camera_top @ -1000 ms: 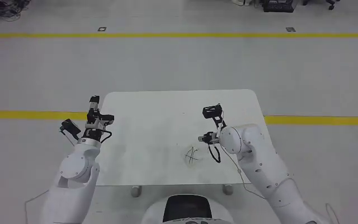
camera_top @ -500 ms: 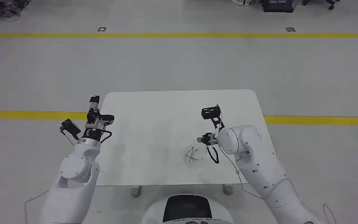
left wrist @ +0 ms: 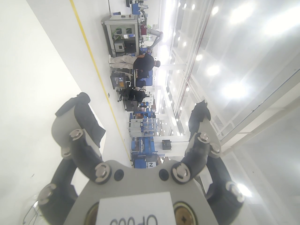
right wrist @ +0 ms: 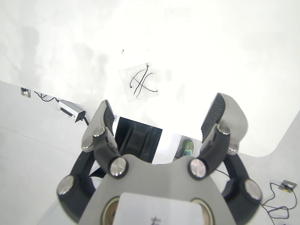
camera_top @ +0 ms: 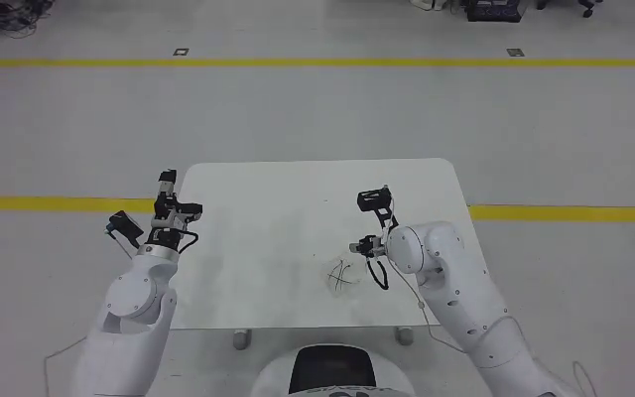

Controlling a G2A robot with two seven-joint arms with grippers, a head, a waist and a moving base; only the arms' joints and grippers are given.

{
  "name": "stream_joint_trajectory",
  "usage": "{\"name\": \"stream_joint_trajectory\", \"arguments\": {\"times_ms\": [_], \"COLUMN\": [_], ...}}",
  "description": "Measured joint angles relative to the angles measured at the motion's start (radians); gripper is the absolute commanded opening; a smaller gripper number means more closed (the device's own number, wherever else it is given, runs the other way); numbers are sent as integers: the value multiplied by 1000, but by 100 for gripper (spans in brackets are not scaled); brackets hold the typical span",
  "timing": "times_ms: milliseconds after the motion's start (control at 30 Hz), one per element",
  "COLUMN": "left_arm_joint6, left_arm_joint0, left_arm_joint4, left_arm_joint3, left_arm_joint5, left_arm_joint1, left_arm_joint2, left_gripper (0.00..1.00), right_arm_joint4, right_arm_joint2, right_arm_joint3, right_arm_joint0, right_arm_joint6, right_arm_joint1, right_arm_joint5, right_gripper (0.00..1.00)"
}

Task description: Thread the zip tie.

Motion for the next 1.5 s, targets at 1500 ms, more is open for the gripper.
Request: {"name": "stream_joint_trajectory", "arguments": {"times_ms": [1500], "left_arm_joint6": [0], "left_arm_joint0": [0], "left_arm_joint4": [0], "left_arm_joint3": [0], "left_arm_joint5": [0], "left_arm_joint1": [0], "left_arm_joint2": [0], "left_gripper": [100], "right_arm_joint4": [-32], "right_arm_joint2": [-33], "right_arm_joint3": [578], "right_arm_joint0": [222], "right_arm_joint6": [0], "right_arm_joint1": [-295], "right_arm_joint5": [0], "right_gripper": [100]}}
